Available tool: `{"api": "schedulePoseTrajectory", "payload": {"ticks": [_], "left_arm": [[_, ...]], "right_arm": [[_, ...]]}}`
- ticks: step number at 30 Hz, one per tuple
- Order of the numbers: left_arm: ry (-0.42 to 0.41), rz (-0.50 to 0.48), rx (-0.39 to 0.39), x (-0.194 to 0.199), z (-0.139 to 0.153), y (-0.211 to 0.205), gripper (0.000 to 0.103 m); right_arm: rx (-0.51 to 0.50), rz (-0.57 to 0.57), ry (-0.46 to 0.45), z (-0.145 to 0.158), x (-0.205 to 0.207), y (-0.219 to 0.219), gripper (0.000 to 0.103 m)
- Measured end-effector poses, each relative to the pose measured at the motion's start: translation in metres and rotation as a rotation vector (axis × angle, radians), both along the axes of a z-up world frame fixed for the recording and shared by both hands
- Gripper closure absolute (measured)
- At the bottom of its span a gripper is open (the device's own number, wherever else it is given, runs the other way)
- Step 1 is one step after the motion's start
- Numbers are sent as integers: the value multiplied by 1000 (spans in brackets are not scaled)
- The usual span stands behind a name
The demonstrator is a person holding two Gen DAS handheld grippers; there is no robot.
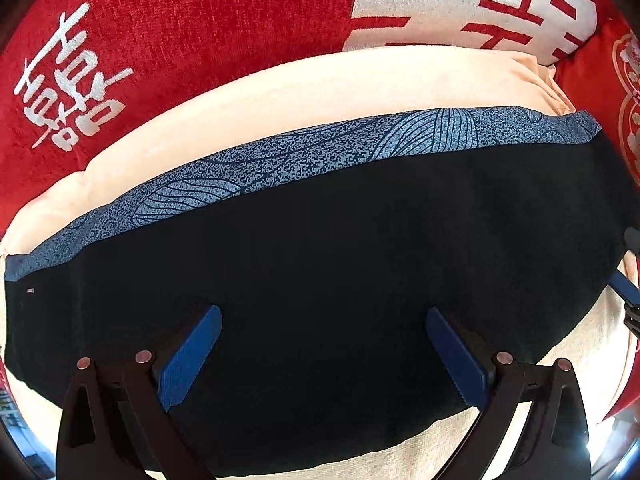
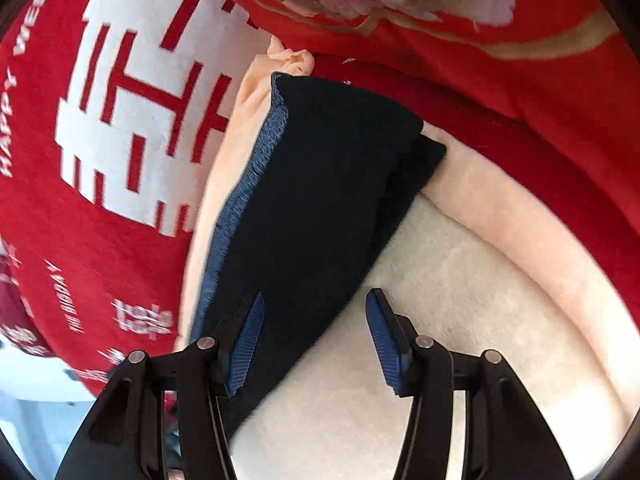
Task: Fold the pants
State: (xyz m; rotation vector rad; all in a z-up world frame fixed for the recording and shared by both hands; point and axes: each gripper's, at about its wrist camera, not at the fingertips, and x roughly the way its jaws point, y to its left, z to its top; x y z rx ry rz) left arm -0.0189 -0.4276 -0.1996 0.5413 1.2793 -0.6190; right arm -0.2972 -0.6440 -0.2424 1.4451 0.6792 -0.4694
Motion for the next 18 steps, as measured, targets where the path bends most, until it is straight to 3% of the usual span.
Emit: {"api": "schedulePoseTrajectory", "payload": {"ticks": [4,18], "left_arm": [[-8,3,0,-2,0,-1,0],[-23,-3,10,-13,4,-2,0]], "right_arm": [[23,-80,-101,-10,-10,-1,46],[20,-88,-176,-13,5,-10,45]]}}
